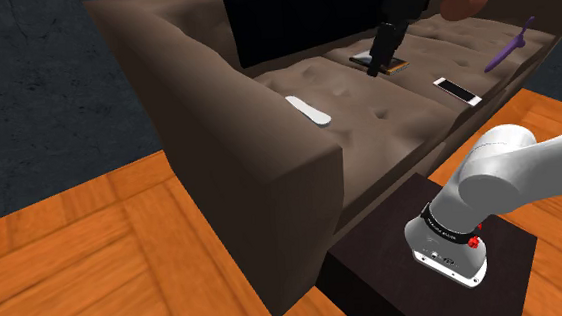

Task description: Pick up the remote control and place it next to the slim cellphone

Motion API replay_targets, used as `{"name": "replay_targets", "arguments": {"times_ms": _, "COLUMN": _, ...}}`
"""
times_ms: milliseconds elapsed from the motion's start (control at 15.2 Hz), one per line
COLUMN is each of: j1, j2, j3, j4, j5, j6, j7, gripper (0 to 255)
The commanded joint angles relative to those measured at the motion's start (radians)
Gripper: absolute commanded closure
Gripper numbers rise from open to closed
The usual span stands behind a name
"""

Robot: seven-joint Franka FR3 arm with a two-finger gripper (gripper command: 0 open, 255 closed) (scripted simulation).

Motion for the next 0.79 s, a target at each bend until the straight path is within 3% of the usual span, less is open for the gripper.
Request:
{"name": "replay_targets", "arguments": {"times_ms": 0, "j1": 0.0, "j2": 0.0, "j3": 0.0, "j4": 0.0, "j5": 0.0, "j6": 0.0, "j7": 0.0, "gripper": 0}}
{"name": "replay_targets", "arguments": {"times_ms": 726, "j1": -0.041, "j2": 0.337, "j3": 0.009, "j4": 0.005, "j5": -0.039, "j6": 0.304, "j7": 0.022, "gripper": 0}}
